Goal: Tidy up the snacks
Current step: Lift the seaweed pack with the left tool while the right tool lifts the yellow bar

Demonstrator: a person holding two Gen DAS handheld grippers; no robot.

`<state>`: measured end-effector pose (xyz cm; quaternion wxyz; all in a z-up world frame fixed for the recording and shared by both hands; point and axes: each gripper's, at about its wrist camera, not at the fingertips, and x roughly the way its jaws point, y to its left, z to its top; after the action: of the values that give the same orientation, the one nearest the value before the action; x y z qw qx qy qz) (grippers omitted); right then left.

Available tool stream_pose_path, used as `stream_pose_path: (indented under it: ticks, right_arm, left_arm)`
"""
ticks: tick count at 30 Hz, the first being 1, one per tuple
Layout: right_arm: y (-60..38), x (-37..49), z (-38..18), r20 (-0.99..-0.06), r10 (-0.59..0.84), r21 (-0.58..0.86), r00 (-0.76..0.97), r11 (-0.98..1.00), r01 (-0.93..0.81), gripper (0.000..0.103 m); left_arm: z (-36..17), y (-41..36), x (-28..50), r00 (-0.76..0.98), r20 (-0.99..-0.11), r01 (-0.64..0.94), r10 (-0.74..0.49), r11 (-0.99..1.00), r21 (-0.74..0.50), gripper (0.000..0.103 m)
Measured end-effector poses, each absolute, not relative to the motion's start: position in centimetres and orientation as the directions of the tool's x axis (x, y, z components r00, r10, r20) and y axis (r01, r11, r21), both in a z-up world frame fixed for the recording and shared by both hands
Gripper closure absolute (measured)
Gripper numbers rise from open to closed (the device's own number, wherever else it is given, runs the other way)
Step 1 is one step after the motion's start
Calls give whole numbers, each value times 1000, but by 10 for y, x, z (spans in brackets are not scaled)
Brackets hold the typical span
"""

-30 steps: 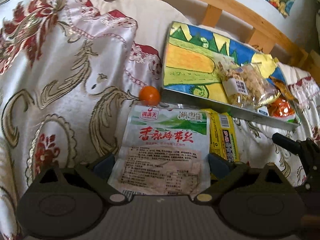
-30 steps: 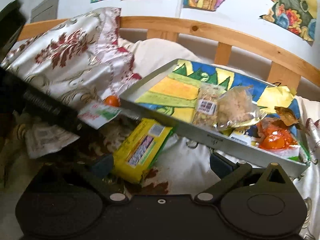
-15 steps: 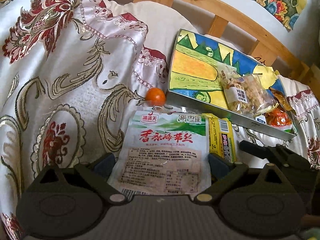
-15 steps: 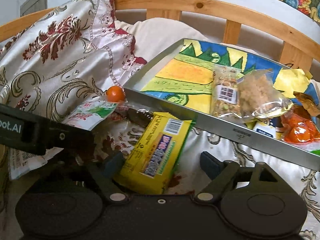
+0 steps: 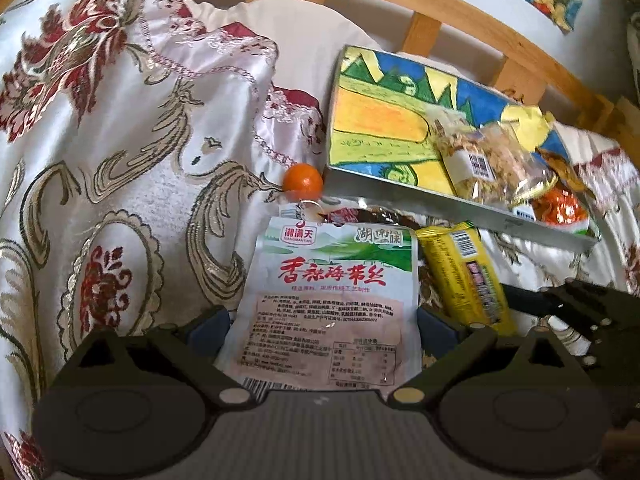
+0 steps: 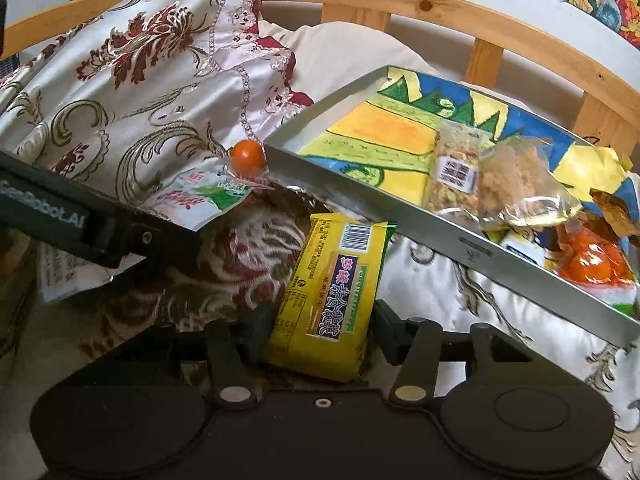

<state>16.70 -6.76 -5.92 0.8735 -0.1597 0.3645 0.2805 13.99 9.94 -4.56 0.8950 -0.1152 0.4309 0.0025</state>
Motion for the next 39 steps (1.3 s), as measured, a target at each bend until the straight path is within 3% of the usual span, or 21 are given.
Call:
stream_pose_path:
  ticks: [5,12,17,19,24,39]
  right_arm:
    - [-79,163,-59,-724,378,-63,576,796,-602,48]
    - [-82,164,-64,-702,405,-18,586,812,-583,31]
    - [-78,159,-69,-682,419,-33,599,801,-597,27]
    - [-80,159,-70,-679,426,-20,598,804,-595,28]
    - [-85,159,-68,-677,428,-1,599,813,-583,48]
    - [-90,149,-62,-664,399,-74,633,807,-586,51]
  left_arm:
    - [-49,91,146,597,-800,-89,-66,985,-147,2]
    - [-55,79,156,562,-827,-52,-20,997,-60,1]
    - [-59,73,161,541,-841,-25,5,1000,-11,1]
    - [-60,73,161,544,-839,-28,8,1000,-9,1]
    - [-57,74,157,553,-833,-37,4,999,-20,4]
    - [-44,71,148,569,-822,-109,-8,990,-86,5]
